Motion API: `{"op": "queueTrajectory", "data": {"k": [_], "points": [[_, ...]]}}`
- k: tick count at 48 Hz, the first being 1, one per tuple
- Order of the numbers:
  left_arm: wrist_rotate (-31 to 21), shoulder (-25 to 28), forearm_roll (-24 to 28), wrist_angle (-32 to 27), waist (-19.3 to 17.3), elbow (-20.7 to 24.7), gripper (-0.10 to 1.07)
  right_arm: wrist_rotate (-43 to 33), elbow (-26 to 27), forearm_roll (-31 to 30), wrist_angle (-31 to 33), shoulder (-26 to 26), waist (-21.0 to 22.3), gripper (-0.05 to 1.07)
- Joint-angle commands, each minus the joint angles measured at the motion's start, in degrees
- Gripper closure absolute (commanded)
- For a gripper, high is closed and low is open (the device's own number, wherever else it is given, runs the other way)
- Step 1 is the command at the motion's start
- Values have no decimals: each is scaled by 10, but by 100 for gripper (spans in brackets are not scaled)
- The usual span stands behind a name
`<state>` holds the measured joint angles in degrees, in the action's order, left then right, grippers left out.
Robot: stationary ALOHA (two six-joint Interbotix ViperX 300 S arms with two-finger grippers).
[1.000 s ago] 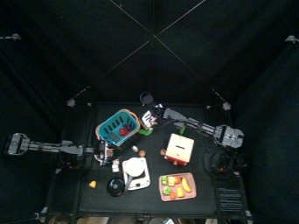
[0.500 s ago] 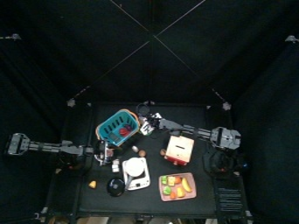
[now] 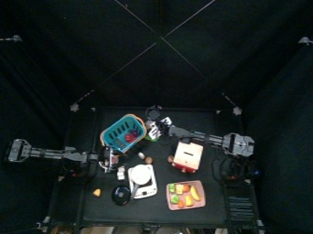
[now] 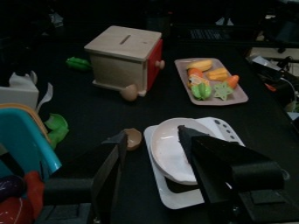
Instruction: Grab cleaver
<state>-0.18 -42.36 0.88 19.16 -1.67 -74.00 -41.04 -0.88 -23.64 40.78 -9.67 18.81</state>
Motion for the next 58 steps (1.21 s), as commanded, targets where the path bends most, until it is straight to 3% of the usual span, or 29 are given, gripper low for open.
{"op": "queueTrajectory", "data": {"k": [1, 58], "points": [[1, 2, 0, 3, 1, 8, 11, -4, 4, -4, -11, 33, -4, 11], [1, 2, 0, 3, -4, 6, 11, -8, -40, 10, -57, 18, 26, 11]]}}
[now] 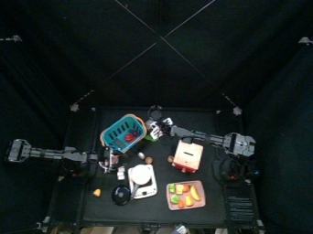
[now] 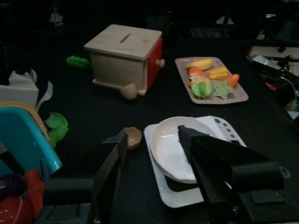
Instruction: Grab cleaver
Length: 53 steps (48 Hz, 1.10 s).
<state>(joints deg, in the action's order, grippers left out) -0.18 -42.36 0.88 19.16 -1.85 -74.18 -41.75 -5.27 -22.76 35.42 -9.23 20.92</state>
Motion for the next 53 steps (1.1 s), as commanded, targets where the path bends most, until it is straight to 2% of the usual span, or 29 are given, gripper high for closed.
{"op": "queueTrajectory", "data": {"k": [1, 31, 37, 46, 53], "points": [[1, 2, -1, 3, -2, 8, 11, -1, 4, 2, -4, 13, 5, 11], [1, 2, -1, 3, -2, 7, 11, -1, -3, -1, -4, 9, 5, 12], [1, 2, -1, 3, -2, 7, 11, -1, -3, -1, -4, 6, 5, 19], [1, 2, 0, 3, -3, 7, 11, 0, -2, -1, -4, 6, 7, 41], [1, 2, -1, 3, -2, 6, 11, 0, -3, -1, -4, 6, 6, 50]]}}
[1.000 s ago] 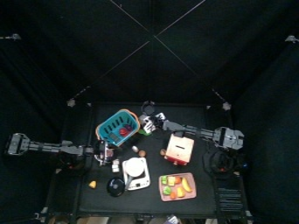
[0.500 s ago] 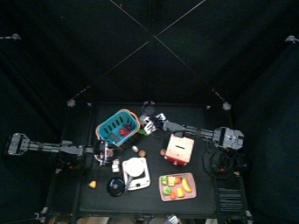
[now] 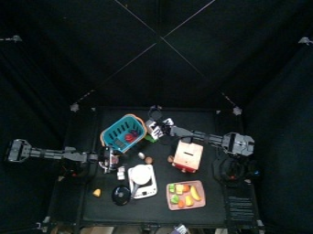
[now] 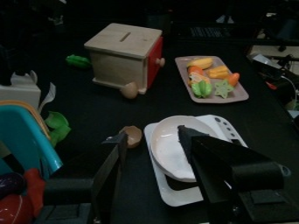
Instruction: Grab cleaver
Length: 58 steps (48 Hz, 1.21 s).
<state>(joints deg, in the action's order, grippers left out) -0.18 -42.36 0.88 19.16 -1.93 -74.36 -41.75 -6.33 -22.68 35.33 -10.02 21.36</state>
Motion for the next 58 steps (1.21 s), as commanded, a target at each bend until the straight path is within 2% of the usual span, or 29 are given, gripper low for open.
{"op": "queueTrajectory", "data": {"k": [1, 58], "points": [[1, 2, 0, 3, -2, 8, 11, 0, 7, -2, -3, 14, 3, 50], [1, 2, -4, 3, -2, 5, 11, 0, 4, -8, 8, 31, -2, 52]]}}
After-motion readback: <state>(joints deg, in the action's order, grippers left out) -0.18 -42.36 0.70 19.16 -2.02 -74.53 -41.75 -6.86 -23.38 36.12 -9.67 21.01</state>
